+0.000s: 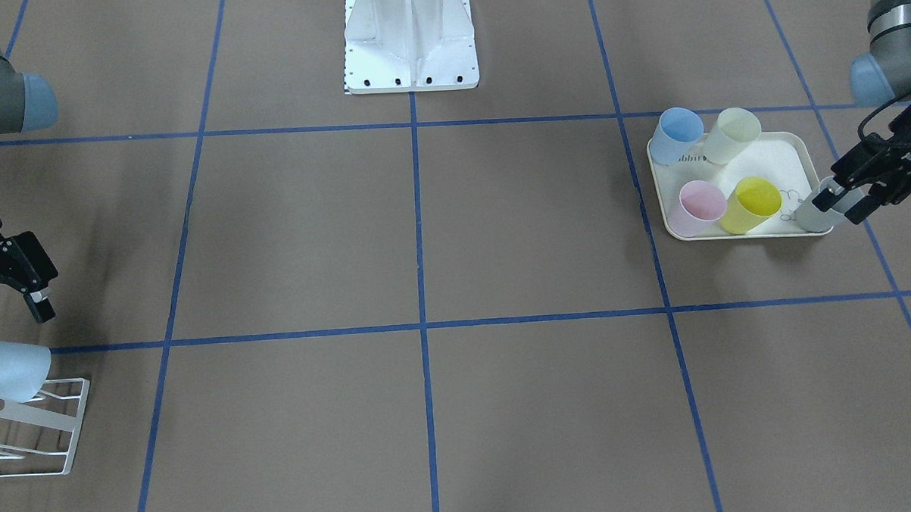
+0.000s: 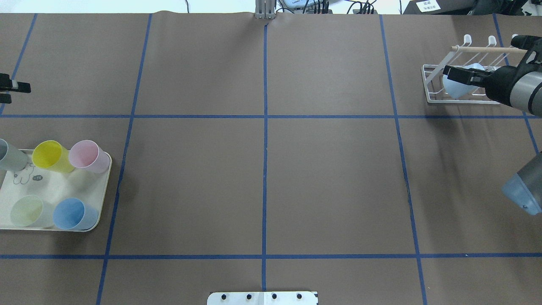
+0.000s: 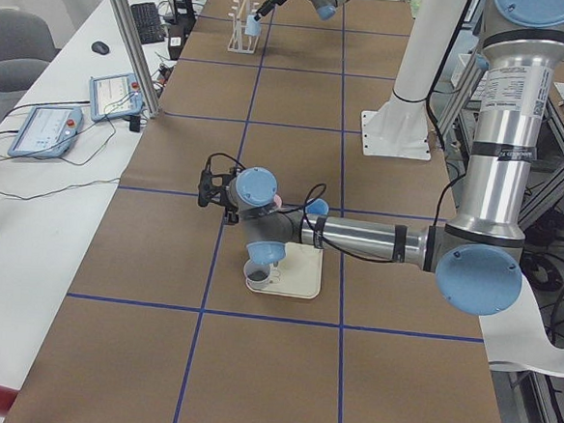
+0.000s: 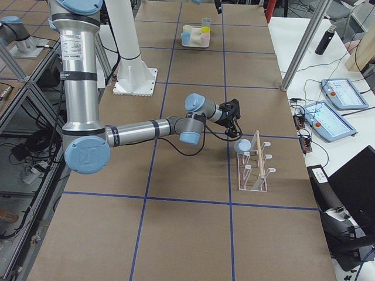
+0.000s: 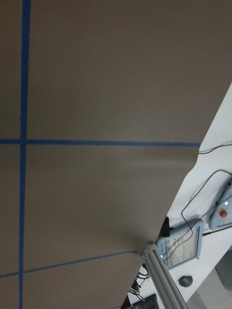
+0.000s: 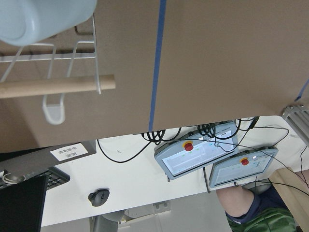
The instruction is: Transfer IKEA cup to right arm and place on rack
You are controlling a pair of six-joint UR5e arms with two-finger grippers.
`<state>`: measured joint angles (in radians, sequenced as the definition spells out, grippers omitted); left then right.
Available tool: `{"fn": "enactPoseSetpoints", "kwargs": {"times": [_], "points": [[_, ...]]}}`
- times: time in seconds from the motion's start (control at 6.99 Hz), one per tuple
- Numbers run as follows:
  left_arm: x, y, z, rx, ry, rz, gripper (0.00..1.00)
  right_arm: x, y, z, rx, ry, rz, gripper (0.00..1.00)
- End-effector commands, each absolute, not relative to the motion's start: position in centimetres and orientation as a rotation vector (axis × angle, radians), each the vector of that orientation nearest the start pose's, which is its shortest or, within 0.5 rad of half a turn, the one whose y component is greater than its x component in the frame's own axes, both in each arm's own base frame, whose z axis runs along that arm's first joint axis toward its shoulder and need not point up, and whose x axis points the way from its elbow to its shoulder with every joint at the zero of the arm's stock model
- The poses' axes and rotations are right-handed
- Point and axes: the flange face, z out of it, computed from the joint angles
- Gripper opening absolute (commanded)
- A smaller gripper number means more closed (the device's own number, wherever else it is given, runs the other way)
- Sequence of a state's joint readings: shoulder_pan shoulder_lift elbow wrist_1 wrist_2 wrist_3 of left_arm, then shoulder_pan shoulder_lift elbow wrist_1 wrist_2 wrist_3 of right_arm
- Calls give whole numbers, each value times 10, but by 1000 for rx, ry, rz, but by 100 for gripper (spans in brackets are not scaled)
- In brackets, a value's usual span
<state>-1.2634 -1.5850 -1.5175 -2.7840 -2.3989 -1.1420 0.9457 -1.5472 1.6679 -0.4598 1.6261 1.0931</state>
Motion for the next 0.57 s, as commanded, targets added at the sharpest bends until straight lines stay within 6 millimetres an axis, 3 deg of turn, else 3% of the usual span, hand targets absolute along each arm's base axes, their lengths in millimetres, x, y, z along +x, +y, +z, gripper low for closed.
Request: {"fn": "enactPoseSetpoints", "kwargs": {"times": [0.0, 0.14, 0.43], "points": [[51, -491, 566, 454, 1135, -135, 99, -228, -494, 464, 744, -1033, 371, 99], [38, -496, 571, 499, 1070, -107, 99, -234, -493, 464, 739, -1030, 364, 99], [24, -497, 613, 548, 805, 11, 99, -239, -490, 462, 742, -1035, 357, 99]]}}
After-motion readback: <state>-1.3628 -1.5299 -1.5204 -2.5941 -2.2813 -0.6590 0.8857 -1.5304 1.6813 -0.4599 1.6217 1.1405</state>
